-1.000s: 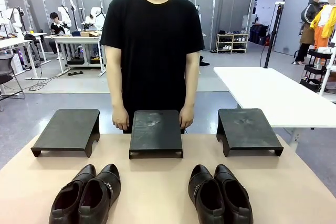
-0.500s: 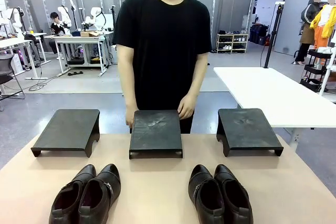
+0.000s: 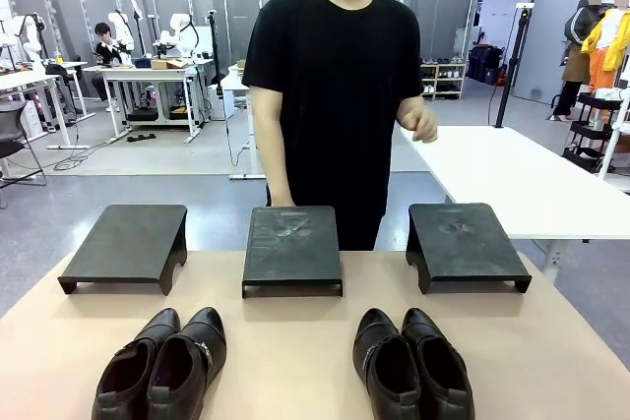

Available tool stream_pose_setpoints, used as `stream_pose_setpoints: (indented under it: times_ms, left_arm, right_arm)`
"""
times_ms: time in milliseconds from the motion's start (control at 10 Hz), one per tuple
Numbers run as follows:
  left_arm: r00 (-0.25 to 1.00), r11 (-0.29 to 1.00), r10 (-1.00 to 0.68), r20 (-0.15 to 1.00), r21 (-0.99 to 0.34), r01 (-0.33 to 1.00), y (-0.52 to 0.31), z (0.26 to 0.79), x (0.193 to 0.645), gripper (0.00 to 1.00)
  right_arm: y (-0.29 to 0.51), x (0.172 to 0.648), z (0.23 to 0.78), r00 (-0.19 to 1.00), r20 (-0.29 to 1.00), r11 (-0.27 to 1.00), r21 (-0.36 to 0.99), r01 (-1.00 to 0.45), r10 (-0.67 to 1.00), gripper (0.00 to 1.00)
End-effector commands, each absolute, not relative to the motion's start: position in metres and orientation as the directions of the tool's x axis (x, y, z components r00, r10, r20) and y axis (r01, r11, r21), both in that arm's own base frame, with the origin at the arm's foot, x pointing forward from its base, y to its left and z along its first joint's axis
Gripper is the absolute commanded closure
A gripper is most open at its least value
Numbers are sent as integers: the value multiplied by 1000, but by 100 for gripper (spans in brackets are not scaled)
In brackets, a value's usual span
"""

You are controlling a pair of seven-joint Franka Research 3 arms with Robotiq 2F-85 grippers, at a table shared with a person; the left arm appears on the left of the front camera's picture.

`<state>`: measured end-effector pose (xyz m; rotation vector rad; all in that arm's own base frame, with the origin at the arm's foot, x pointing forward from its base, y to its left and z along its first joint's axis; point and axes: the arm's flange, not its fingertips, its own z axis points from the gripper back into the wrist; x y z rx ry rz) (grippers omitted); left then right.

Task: Place the shoes on the stand as instructed by the person.
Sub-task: Pick up one pair of Shoes and place it on the Shoes Stand indicated by the person.

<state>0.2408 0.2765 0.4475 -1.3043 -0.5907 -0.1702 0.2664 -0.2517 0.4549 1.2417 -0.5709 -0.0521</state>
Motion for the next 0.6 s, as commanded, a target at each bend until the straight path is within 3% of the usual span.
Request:
stream_pose_setpoints:
  times_ms: [0, 500]
  left_arm:
    - [840, 274, 207, 501, -854, 442, 277, 448, 240, 0]
    - [840, 274, 207, 501, -854, 442, 277, 448, 240, 0]
  right_arm:
    - [-251, 265, 455, 857, 384, 335, 902, -271, -344, 0]
    - [-251, 265, 455, 857, 384, 335, 902, -271, -344, 0]
